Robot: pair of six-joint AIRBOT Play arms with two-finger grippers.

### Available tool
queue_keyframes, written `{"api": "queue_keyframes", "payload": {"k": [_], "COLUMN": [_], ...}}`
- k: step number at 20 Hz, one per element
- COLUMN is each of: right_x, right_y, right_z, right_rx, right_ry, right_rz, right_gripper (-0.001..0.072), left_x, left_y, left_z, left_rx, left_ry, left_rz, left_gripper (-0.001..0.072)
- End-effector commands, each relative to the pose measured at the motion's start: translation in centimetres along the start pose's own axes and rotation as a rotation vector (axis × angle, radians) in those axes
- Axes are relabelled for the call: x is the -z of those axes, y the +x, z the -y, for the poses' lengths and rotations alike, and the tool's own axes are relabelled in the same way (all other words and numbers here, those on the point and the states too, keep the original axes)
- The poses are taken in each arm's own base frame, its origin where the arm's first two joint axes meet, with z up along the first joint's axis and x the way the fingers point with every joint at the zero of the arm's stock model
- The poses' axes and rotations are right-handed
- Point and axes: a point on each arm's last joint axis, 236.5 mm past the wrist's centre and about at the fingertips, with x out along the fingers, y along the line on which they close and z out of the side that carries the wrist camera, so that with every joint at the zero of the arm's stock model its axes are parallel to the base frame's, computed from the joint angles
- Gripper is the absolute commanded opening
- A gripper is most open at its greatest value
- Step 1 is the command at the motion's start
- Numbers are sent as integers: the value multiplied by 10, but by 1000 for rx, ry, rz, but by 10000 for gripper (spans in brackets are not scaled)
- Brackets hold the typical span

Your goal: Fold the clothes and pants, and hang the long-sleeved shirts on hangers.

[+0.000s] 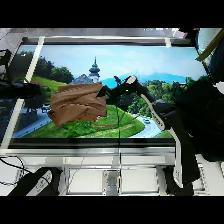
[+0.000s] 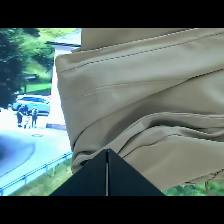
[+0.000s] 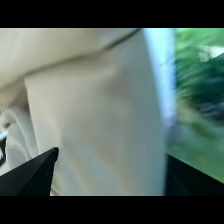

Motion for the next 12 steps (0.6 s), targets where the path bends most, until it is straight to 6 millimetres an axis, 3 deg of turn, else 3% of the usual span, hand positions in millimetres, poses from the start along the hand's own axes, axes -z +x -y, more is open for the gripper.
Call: {"api": "queue_keyframes", "payload": {"k": [1, 3, 4, 5, 6, 9, 12], "right_x": [25, 31, 31, 29, 24, 3, -19], "right_y": [29, 38, 42, 46, 48, 34, -20], "right_z": [-40, -58, -64, -65, -63, -55, -42], "right_rx": [-94, -101, -102, -95, -83, -61, -16], "right_ry": [-46, -93, -107, -118, -126, -134, -153], "right_rz": [-51, -42, -29, -8, 16, 76, 96], "right_gripper": [680, 652, 551, 344, 38, 32, 31], "left_x": [0, 0, 0, 0, 1, 6, 8], "left_y": [0, 0, 0, 0, 0, 0, 0], "left_z": [0, 0, 0, 0, 0, 1, 1], "left_rx": [1, 1, 1, 1, 1, 4, 5], "left_ry": [0, 0, 0, 0, 0, 0, 0], "left_rz": [-1, -1, -1, -1, -2, -26, -33], "left_gripper": [8, 8, 8, 8, 8, 8, 8]}}
